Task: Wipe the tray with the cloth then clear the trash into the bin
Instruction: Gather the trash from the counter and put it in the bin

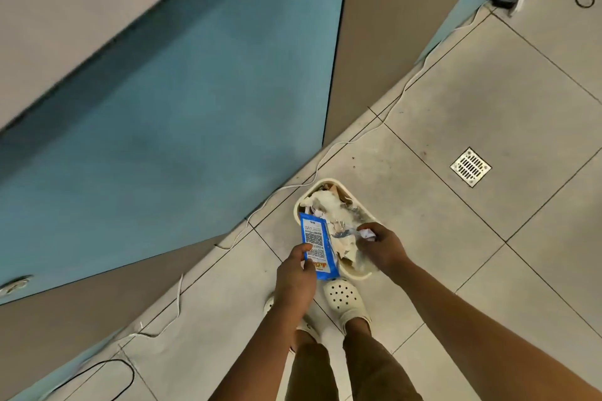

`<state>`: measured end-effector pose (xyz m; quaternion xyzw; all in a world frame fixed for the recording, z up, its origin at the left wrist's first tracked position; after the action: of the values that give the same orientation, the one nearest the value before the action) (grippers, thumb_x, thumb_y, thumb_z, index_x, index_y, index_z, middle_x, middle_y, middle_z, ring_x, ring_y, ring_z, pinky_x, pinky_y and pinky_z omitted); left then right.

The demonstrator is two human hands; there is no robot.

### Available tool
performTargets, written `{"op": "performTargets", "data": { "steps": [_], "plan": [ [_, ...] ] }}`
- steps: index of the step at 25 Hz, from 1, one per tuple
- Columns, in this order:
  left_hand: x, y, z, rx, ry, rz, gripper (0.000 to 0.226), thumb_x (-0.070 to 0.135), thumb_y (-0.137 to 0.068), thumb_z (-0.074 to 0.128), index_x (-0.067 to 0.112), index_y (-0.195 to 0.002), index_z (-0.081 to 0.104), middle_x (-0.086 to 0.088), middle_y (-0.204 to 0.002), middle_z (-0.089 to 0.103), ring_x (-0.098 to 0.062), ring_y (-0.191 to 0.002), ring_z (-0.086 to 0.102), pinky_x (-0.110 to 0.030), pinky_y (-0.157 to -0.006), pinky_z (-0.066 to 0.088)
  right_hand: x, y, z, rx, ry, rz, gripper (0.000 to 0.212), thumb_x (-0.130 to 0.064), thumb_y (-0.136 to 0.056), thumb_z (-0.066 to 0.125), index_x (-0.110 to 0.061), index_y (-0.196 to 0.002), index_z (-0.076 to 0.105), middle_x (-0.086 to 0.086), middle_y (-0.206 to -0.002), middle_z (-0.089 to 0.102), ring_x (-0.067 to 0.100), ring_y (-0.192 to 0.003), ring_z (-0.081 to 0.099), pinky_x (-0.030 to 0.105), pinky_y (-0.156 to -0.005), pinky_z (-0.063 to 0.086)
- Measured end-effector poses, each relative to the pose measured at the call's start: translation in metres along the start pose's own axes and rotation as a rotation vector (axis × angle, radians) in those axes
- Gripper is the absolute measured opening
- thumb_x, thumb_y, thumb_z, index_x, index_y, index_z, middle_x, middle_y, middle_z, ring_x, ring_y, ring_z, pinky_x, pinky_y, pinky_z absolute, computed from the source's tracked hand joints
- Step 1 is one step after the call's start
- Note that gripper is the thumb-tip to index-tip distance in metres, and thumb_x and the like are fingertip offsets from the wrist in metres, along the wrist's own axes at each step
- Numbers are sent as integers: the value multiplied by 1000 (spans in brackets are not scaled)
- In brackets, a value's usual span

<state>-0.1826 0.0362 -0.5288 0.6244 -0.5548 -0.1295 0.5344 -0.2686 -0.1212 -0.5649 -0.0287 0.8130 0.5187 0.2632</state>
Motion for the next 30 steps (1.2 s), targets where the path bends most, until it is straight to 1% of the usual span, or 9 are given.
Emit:
{"op": "performTargets", "data": {
  "steps": [4,7,9,11,14,16,21,27,30],
  "plan": [
    [-2,-37,28,-69,-41,36,34,9,-98,42,20,-130,46,-4,-132,52,-15,-114,57,-13,-68,49,0,-30,12,18,71,-129,20,-9,-83,59,-19,-100,62,1,-92,61,21,-88,56,30,-76,45],
    [-11,-75,55,-172,14,39,40,6,-96,44,27,-130,45,0,-135,50,-20,-119,54,-23,-85,50,6,-55,23,-64,103,-192,40,-9,-82,62,-18,-121,58,2,-119,57,19,-109,53,32,-94,44],
    [-17,-94,74,-284,-45,74,46,9,-96,45,31,-136,40,-1,-140,47,-22,-125,49,-34,-100,44,18,-70,30,-165,212,-206,58,-12,-82,62,-25,-136,43,1,-145,36,21,-133,35,35,-111,31],
    [-20,-103,81,-291,-185,122,44,11,-96,46,25,-137,41,-3,-141,44,-19,-127,46,-25,-99,40,25,-83,29,-166,367,-277,64,-16,-83,61,-31,-140,36,-1,-153,22,21,-141,24,35,-114,25],
    [-28,-109,71,-117,-207,162,37,6,-94,48,20,-127,52,-6,-137,42,-18,-123,49,-14,-85,39,35,-88,28,-73,656,-357,54,-28,-87,55,-33,-139,38,0,-154,20,25,-139,26,38,-110,32],
    [-35,-116,57,18,-207,158,40,5,-92,50,20,-129,49,-7,-138,40,-21,-120,52,-17,-84,41,41,-86,38,-51,861,-395,51,-36,-93,45,-38,-141,30,0,-156,11,29,-141,15,44,-112,28],
    [-41,-148,43,53,-146,155,74,11,-91,56,22,-149,12,-6,-151,31,-24,-126,50,-31,-100,41,53,-112,81,-97,1101,-437,61,-57,-92,30,-55,-138,-11,-10,-153,-27,42,-140,-19,70,-104,5],
    [-46,-177,50,-15,-178,213,89,7,-86,62,22,-149,1,-10,-142,44,-12,-104,56,-10,-86,36,91,-186,110,-249,898,-163,59,-51,-94,34,-62,-134,-9,-20,-147,-34,45,-134,-29,74,-104,5],
    [-56,-185,53,-17,-155,242,91,4,-86,62,28,-149,0,-9,-141,44,-16,-103,61,-22,-94,45,100,-212,120,-270,830,-123,58,-33,-98,35,-65,-133,1,-16,-152,-25,41,-137,-27,71,-106,0]
  ]
}}
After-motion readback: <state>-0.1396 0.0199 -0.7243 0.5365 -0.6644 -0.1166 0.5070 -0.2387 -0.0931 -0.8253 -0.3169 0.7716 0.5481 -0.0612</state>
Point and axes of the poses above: each hand's wrist, its own y-axis away from the middle knuckle, its own z-axis out of the palm, x = y × z, the point moved 4 cm from there along -y, towards the middle knuckle
